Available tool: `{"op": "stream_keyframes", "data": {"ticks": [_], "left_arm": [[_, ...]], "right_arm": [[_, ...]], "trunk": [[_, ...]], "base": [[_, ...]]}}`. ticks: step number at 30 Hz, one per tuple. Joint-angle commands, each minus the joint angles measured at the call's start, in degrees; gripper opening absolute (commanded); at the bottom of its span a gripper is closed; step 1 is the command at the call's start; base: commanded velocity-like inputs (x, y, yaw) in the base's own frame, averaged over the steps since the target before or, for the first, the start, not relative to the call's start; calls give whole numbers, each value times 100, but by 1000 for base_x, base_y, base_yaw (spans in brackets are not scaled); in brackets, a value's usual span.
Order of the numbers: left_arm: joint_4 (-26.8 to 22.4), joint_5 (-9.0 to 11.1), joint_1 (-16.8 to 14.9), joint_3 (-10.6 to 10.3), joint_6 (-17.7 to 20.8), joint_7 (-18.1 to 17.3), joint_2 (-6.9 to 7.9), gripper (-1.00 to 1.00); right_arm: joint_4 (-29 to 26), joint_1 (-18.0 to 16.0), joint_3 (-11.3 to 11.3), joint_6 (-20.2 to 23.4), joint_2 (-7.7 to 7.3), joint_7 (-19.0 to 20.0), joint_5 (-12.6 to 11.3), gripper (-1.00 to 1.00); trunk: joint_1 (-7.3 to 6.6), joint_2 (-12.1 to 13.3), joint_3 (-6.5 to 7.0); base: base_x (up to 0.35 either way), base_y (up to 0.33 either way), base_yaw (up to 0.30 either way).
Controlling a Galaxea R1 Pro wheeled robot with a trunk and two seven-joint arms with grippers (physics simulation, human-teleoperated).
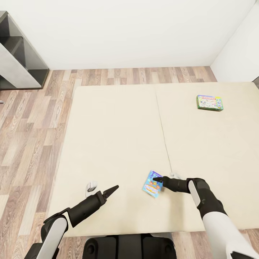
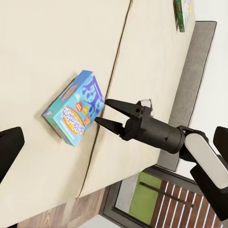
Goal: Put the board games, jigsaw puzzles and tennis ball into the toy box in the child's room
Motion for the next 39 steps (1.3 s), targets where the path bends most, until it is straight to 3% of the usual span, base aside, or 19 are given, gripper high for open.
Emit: {"op": "stream_keyframes", "data": {"ticks": [1,13,39], "left_arm": [[-2,15,-2,0,23,-4,2,100],[-2,15,-2,2,23,-5,5,100],[6,12,11,2,15,-5,4,100]], "right_arm": [[-3,-4,-8,39,16,-18,-48,100],[-5,1,9,-32,60,-3,-24,100],[-83,55,15,-41,-56,-15,-3,100]], "trunk": [[1,-4,-3],[1,-4,-3],[1,-4,-3]], "base": [[0,0,0],[0,0,0],[0,0,0]]}}
